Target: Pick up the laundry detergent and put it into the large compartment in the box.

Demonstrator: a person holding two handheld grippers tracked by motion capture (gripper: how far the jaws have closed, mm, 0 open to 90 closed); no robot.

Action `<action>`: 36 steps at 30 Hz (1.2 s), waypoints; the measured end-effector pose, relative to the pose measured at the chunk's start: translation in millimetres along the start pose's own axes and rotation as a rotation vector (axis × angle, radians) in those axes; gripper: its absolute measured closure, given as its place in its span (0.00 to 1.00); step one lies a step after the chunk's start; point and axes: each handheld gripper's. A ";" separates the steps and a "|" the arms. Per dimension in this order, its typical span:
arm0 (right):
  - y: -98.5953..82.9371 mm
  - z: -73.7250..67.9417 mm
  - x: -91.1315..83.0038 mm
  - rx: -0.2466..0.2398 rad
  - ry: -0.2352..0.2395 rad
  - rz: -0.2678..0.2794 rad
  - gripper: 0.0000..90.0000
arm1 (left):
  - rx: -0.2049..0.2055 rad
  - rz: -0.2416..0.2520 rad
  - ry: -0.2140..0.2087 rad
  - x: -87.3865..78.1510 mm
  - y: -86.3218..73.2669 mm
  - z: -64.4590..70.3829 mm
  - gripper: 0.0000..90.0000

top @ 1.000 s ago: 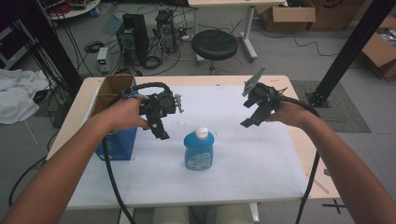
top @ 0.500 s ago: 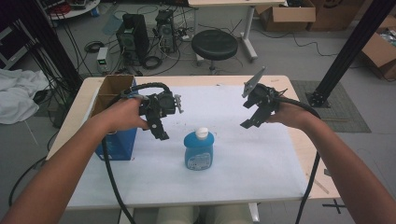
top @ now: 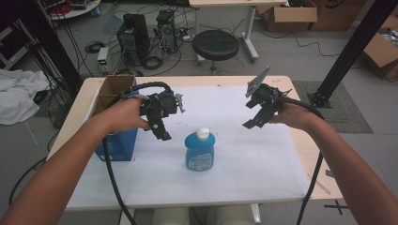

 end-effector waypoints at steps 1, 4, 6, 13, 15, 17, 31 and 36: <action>0.0 -0.2 0.5 -0.005 -0.003 0.001 0.19 | 0.001 0.005 0.000 -1.1 1.0 0.7 0.22; 0.0 -1.9 2.0 -0.010 0.002 0.000 0.19 | 0.010 0.022 -0.012 -4.5 5.1 3.1 0.22; -0.4 -2.3 2.8 -0.009 0.005 -0.001 0.19 | 0.016 0.040 -0.015 -7.2 8.6 4.5 0.22; -1.1 -2.4 3.4 -0.008 0.009 0.002 0.19 | 0.064 0.044 -0.021 -12.6 24.0 13.9 0.22; -0.9 -2.7 3.5 -0.012 0.009 0.002 0.19 | 0.076 0.047 -0.020 -14.6 27.9 16.4 0.22; -0.7 -3.3 3.4 -0.013 0.010 0.003 0.19 | 0.085 0.054 -0.018 -16.4 31.3 19.1 0.22; 0.5 -4.7 3.7 -0.024 0.008 0.006 0.19 | 0.126 0.078 -0.030 -15.9 49.4 30.3 0.22; 0.1 -4.3 3.4 -0.022 0.009 0.007 0.19 | 0.140 0.059 -0.042 -11.1 56.5 33.1 0.22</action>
Point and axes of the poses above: each handheld gripper's, and its own axes: x roughly forward along the jaws, y roughly out of its top, z roughly to its right, and after that the axes turned 8 degrees about x, right-handed
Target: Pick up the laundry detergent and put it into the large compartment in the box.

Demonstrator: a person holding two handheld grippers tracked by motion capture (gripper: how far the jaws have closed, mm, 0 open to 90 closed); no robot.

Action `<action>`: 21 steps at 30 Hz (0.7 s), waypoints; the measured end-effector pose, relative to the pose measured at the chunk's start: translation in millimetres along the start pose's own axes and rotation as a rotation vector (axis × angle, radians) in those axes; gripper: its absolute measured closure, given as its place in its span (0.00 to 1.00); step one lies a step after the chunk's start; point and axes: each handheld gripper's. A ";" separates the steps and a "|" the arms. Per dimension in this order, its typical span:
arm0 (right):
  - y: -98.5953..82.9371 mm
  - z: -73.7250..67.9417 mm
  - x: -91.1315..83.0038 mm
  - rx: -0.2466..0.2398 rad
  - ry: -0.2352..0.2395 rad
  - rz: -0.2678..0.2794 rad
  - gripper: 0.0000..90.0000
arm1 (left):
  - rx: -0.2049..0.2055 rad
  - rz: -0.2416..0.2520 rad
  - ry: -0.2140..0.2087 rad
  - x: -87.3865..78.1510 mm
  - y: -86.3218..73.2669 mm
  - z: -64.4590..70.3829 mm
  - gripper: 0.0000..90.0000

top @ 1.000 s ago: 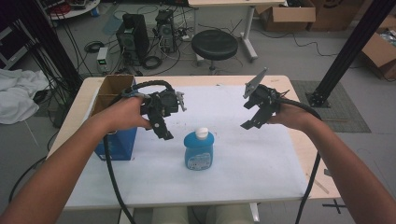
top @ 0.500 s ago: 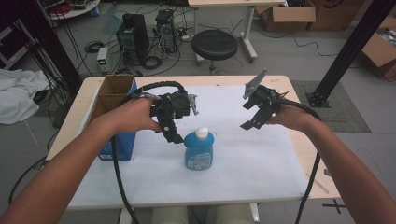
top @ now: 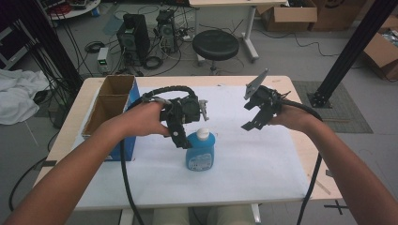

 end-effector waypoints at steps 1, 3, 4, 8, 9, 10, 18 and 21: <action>0.1 -0.1 0.0 -0.001 -0.001 0.001 0.19 | 0.003 -0.003 0.001 1.0 1.5 -0.1 0.22; 0.6 -0.8 -0.1 -0.003 -0.002 0.001 0.19 | 0.002 -0.003 -0.005 3.2 4.3 0.0 0.21; 0.7 -1.1 0.2 -0.008 -0.003 0.002 0.19 | -0.001 0.003 -0.011 4.9 5.5 0.4 0.21; 1.2 -1.9 1.0 -0.010 0.001 -0.002 0.19 | 0.009 -0.008 -0.020 12.8 10.6 1.2 0.22; 1.3 -1.9 1.0 -0.012 0.001 -0.002 0.19 | 0.008 -0.010 -0.022 14.4 11.4 0.9 0.22; 1.3 -2.1 0.9 -0.011 -0.001 -0.003 0.19 | 0.009 -0.012 -0.022 16.2 12.1 0.3 0.22; 2.9 -3.0 2.4 -0.018 0.004 0.000 0.19 | 0.012 -0.012 -0.027 22.3 18.1 -4.1 0.22; 3.8 -3.3 3.4 -0.020 0.006 0.001 0.19 | 0.015 -0.017 -0.031 26.2 21.4 -6.3 0.22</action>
Point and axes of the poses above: each handheld gripper's, and its own axes: x roughly forward along the jaws, y roughly out of its top, z roughly to its right, and after that the axes turned 8 degrees about x, right-handed
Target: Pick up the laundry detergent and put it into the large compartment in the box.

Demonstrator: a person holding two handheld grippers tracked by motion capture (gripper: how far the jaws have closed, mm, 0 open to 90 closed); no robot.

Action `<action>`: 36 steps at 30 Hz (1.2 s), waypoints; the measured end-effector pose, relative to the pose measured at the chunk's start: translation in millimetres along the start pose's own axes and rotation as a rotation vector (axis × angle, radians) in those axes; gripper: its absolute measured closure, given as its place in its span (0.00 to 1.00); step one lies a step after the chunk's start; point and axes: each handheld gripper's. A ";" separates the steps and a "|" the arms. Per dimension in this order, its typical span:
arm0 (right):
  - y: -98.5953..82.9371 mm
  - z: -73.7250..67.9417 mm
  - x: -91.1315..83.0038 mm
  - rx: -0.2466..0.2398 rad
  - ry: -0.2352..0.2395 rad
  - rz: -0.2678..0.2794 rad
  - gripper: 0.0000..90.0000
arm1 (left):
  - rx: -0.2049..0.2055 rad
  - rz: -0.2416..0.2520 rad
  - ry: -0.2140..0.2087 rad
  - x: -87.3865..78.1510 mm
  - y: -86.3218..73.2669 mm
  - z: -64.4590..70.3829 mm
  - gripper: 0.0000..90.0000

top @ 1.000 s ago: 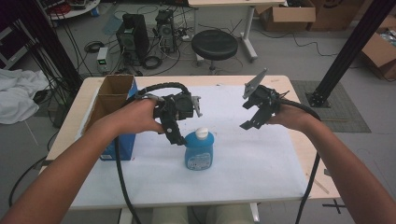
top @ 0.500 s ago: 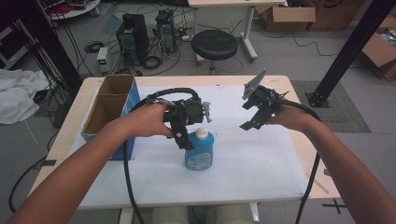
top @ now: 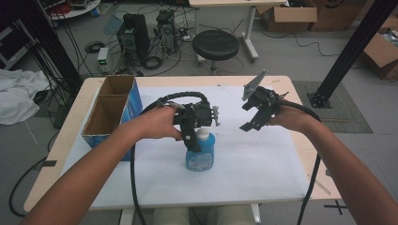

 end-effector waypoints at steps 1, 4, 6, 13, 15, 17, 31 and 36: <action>0.2 0.2 0.0 -0.002 0.001 -0.002 0.19 | 0.001 0.001 -0.001 1.0 0.8 -0.6 0.22; 0.3 0.7 0.0 -0.002 0.001 0.003 0.19 | 0.004 -0.002 -0.006 3.5 3.3 -1.7 0.22; 0.1 1.1 -0.2 0.000 0.002 0.004 0.19 | 0.008 -0.005 -0.010 5.9 5.1 -2.2 0.22; 0.1 0.7 -0.9 0.000 0.002 0.005 0.19 | 0.009 -0.016 -0.025 15.0 9.2 -4.5 0.22; 0.0 0.4 -1.1 0.002 0.003 0.005 0.19 | 0.013 -0.027 -0.028 17.3 10.6 -5.1 0.22; 0.0 0.2 -1.3 0.001 0.003 0.006 0.19 | 0.014 -0.029 -0.030 18.8 11.6 -5.7 0.22; -0.4 0.4 -2.4 0.000 0.002 0.011 0.19 | 0.008 -0.060 -0.045 32.6 9.4 -7.5 0.22; -0.3 0.5 -2.5 0.000 0.001 0.013 0.19 | 0.009 -0.057 -0.044 33.2 9.5 -7.8 0.22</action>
Point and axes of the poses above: each handheld gripper's, and its own axes: x roughly forward along the jaws, y roughly out of its top, z roughly to its right, and after that the axes turned 8 degrees about x, right-handed
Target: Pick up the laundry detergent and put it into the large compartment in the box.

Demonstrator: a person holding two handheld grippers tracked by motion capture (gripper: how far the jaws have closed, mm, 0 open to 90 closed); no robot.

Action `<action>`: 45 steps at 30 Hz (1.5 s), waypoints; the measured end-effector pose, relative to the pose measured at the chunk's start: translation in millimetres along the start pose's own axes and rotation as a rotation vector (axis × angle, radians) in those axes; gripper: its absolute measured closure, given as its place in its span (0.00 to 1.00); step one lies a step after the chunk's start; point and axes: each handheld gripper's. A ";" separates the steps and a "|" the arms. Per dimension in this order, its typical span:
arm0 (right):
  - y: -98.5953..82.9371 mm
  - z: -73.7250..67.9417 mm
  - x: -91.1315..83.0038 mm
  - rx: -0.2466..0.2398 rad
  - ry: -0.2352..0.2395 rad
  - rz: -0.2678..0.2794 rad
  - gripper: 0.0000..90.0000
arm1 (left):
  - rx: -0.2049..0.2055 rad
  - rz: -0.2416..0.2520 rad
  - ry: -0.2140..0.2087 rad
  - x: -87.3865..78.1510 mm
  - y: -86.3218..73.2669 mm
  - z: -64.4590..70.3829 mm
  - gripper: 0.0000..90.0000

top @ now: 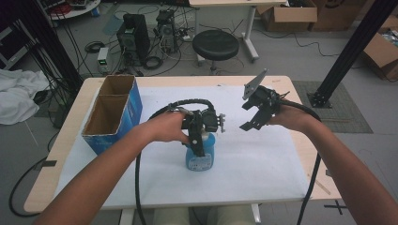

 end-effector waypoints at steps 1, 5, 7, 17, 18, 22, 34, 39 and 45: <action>0.0 0.0 0.0 0.000 0.000 0.000 0.19 | 0.000 -0.001 -0.001 0.0 0.4 0.1 0.22; 0.3 -0.2 0.5 -0.002 0.001 -0.003 0.19 | 0.004 -0.001 -0.001 0.6 0.7 -0.1 0.24; 0.4 -0.4 0.6 0.000 0.001 -0.002 0.19 | 0.004 -0.001 -0.003 0.7 0.6 -0.3 0.25; 0.9 -0.4 1.2 -0.003 0.004 -0.002 0.19 | 0.002 0.000 0.000 0.7 -0.5 -0.8 0.28; 1.0 -0.4 1.2 -0.003 0.005 -0.002 0.19 | 0.004 0.000 -0.001 0.7 -0.3 -0.7 0.28; 1.2 -0.4 1.3 -0.003 0.005 0.000 0.19 | 0.008 0.000 -0.004 1.0 0.2 -0.7 0.30; 1.1 -0.4 1.2 -0.002 0.008 0.000 0.19 | 0.012 0.006 -0.001 0.7 -0.5 -1.3 0.35; 1.5 -0.8 1.0 -0.002 0.008 0.001 0.19 | 0.014 0.009 0.002 0.4 -0.4 -0.7 0.37; 2.0 -1.4 1.1 -0.005 0.008 0.000 0.19 | 0.017 0.014 -0.005 -1.0 -0.7 0.1 0.41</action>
Point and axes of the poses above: each handheld gripper's, and its own axes: x roughly forward along the jaws, y roughly out of its top, z roughly to its right, and after that the axes turned 8 degrees about x, right-handed
